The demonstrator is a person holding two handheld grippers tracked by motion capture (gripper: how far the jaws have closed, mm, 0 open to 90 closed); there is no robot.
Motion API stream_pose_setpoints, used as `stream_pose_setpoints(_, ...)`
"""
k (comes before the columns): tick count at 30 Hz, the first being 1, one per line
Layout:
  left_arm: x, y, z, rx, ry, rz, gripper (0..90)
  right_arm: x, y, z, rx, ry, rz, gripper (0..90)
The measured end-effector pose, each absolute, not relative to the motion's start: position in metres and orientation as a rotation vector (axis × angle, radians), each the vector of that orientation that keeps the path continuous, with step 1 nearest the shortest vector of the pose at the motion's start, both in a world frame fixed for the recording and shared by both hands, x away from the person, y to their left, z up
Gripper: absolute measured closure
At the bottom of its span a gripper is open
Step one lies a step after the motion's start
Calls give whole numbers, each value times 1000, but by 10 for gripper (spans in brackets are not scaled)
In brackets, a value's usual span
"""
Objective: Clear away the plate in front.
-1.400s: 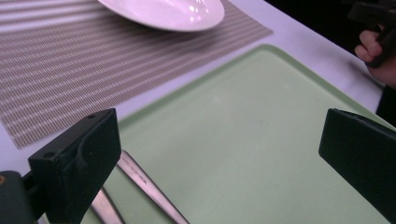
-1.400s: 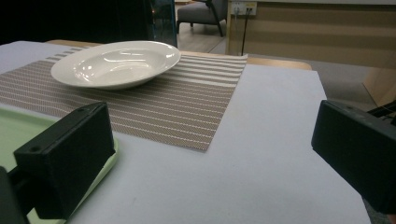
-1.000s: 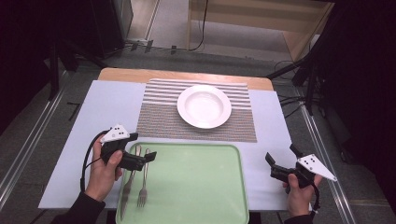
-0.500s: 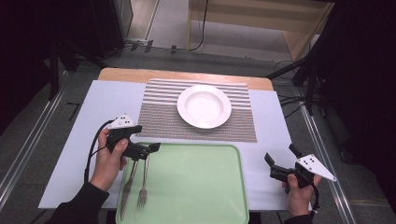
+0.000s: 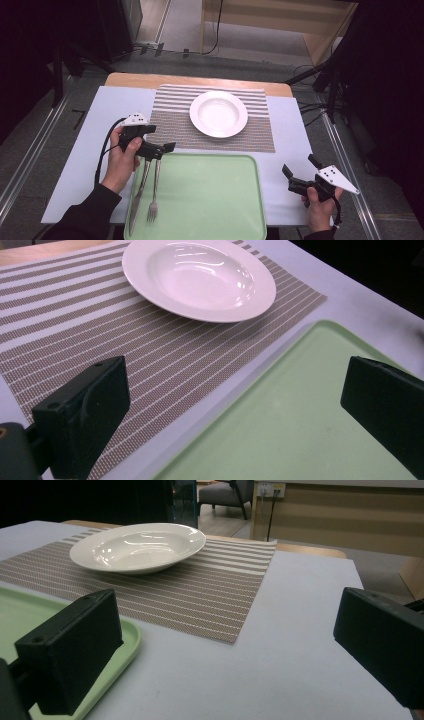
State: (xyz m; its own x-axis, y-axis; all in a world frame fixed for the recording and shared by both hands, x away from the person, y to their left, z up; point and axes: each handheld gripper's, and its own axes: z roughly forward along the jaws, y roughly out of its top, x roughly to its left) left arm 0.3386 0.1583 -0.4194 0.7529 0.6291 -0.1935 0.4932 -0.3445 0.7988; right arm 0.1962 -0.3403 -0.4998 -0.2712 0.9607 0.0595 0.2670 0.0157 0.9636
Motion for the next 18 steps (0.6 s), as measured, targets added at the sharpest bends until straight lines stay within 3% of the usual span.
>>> stream_pose_setpoints(18,376,148,-413,1985,837,213,0,194,-339,-499,1249,1639,1311,0)
